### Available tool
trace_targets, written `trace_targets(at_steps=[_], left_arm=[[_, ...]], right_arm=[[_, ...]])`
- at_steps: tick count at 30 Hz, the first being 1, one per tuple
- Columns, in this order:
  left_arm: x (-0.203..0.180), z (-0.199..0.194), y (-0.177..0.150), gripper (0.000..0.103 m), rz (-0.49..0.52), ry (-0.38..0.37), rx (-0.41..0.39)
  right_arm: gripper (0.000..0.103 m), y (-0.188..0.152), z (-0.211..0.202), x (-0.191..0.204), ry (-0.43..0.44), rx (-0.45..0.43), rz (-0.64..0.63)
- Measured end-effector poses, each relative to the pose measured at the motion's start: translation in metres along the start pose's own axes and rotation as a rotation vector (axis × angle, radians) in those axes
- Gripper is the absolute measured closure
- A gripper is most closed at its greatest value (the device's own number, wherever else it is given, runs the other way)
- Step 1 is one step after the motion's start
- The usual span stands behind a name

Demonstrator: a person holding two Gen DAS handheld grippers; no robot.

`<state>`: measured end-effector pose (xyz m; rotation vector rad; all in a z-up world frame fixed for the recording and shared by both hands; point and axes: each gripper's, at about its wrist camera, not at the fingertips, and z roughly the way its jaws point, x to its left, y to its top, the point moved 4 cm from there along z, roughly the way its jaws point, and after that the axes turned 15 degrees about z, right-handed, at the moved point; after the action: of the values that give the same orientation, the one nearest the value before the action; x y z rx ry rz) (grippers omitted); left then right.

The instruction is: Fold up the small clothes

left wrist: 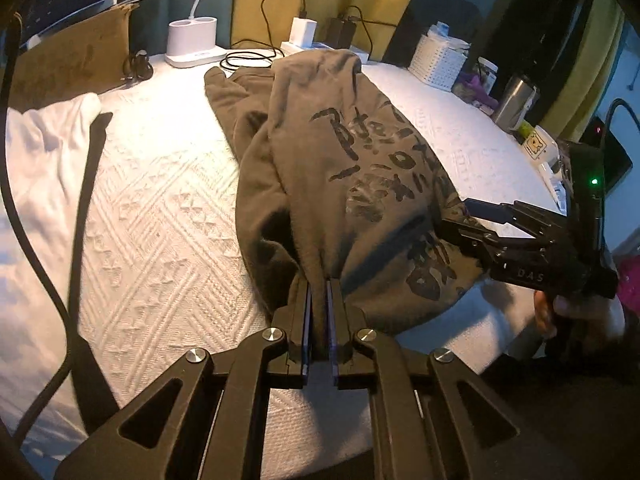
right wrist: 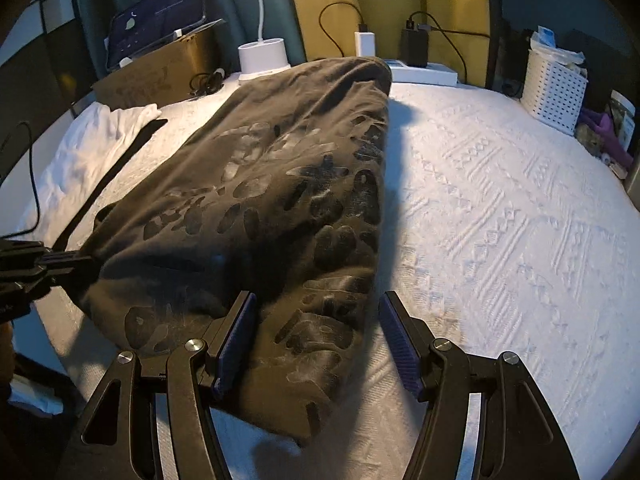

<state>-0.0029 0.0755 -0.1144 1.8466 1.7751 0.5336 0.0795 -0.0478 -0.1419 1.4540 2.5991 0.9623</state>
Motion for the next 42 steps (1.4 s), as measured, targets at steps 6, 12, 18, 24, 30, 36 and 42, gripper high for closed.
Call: trace_targets(at_steps=[6, 12, 18, 24, 30, 36, 42], left_arm=[[0.022, -0.015, 0.020, 0.050, -0.022, 0.036, -0.045], [0.047, -0.001, 0.066, 0.050, -0.032, 0.071, -0.089], [0.065, 0.031, 0.114, 0.050, -0.030, 0.047, -0.111], [0.083, 0.079, 0.154, 0.050, -0.022, 0.032, -0.084], [0.099, 0.120, 0.180, 0.050, -0.025, -0.032, -0.033], [0.100, 0.146, 0.195, 0.050, -0.069, -0.265, 0.011], [0.117, 0.159, 0.211, 0.051, -0.220, -0.411, -0.033]], right_arm=[[0.037, 0.015, -0.011, -0.007, 0.011, -0.026, 0.013], [0.037, 0.044, -0.012, -0.017, 0.017, -0.048, 0.012], [0.037, 0.080, 0.005, -0.027, 0.021, -0.046, 0.026], [0.038, 0.125, 0.029, -0.034, 0.050, -0.056, 0.042], [0.038, 0.171, 0.056, -0.042, 0.081, -0.053, 0.065], [0.038, 0.207, 0.086, -0.047, 0.117, -0.028, 0.091], [0.038, 0.220, 0.110, -0.043, 0.160, 0.011, 0.109]])
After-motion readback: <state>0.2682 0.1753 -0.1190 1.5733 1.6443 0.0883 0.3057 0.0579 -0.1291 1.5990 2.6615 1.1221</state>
